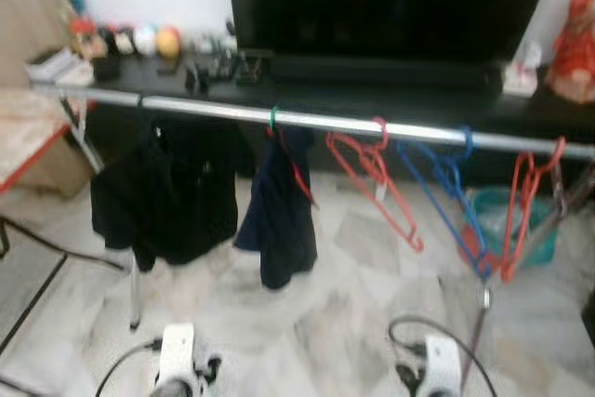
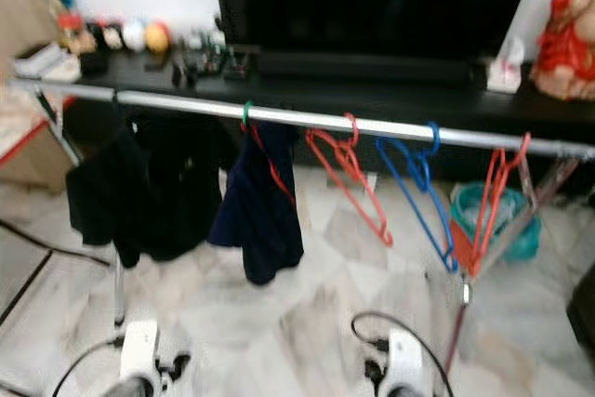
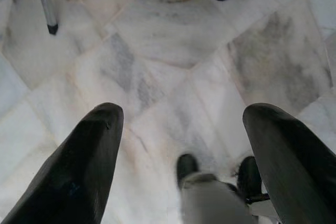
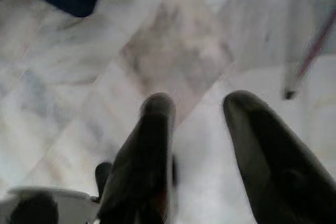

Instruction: Hang hanger

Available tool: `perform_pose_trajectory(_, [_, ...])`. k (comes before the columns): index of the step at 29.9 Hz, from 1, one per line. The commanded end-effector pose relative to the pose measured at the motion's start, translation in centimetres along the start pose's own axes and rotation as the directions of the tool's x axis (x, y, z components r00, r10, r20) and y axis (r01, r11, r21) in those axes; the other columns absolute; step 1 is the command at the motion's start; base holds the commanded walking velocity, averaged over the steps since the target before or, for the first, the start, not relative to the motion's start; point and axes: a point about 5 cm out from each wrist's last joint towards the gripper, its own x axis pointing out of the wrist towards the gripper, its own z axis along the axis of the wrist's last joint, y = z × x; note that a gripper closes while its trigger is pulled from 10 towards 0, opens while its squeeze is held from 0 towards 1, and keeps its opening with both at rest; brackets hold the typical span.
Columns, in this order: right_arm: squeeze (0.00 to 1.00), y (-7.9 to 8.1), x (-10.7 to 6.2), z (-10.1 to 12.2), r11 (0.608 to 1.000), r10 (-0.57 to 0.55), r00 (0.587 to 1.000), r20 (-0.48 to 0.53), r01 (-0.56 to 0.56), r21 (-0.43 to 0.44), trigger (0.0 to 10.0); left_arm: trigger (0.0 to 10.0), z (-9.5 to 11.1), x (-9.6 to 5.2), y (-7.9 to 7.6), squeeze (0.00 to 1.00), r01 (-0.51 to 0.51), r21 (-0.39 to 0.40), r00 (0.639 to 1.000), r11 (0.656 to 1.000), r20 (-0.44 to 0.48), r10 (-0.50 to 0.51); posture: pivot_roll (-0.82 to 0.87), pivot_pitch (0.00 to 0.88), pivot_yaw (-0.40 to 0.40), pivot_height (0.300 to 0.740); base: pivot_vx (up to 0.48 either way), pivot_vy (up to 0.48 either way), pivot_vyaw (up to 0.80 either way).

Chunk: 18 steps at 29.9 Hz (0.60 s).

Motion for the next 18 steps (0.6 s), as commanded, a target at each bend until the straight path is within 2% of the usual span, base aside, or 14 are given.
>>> perform_pose_trajectory(1, [0.0, 0.6, 0.1, -0.2, 1.0, 0.017, 1.0, -0.009, -0.016, 0.005, 10.0, 10.0, -0.1, 0.0, 0.2, 0.0, -0.007, 0.006, 1.0, 1.0, -0.003, 0.007, -0.07, 0.0, -0.018, 0.74, 0.0, -0.326, 0.0])
perform_pose_trajectory(6, [0.0, 0.7, 0.1, -0.1, 1.0, 0.014, 1.0, -0.007, -0.014, 0.009, 10.0, 10.0, 0.0, 0.0, 0.2, 0.0, -0.008, 0.01, 1.0, 1.0, -0.001, 0.008, -0.08, 0.0, -0.016, 0.74, 0.0, -0.32, 0.0])
perform_pose_trajectory(9, [0.0, 0.7, 0.1, -0.1, 1.0, 0.014, 1.0, -0.005, -0.014, 0.014, 10.0, 10.0, 0.5, 0.1, 0.3, 0.0, -0.014, 0.011, 1.0, 1.0, 0.014, 0.014, -0.07, 0.0, -0.016, 0.74, 0.0, 0.0, 0.0])
perform_pose_trajectory(14, [0.0, 0.8, 0.1, 0.0, 1.0, 0.017, 1.0, -0.002, -0.017, 0.015, 10.0, 10.0, 2.9, 0.4, 0.8, 0.0, -0.039, 0.01, 0.992, 0.999, 0.117, 0.038, -0.07, 0.0, -0.013, 0.74, 0.0, 0.0, 0.0])
perform_pose_trajectory(18, [0.0, 0.9, 0.2, 0.0, 1.0, 0.019, 1.0, 0.001, -0.019, 0.016, 10.0, 10.0, 5.8, 0.5, 1.4, 0.0, -0.059, -0.006, 0.961, 0.998, 0.27, 0.058, -0.08, 0.0, -0.007, 0.74, 0.0, 0.0, 0.0])
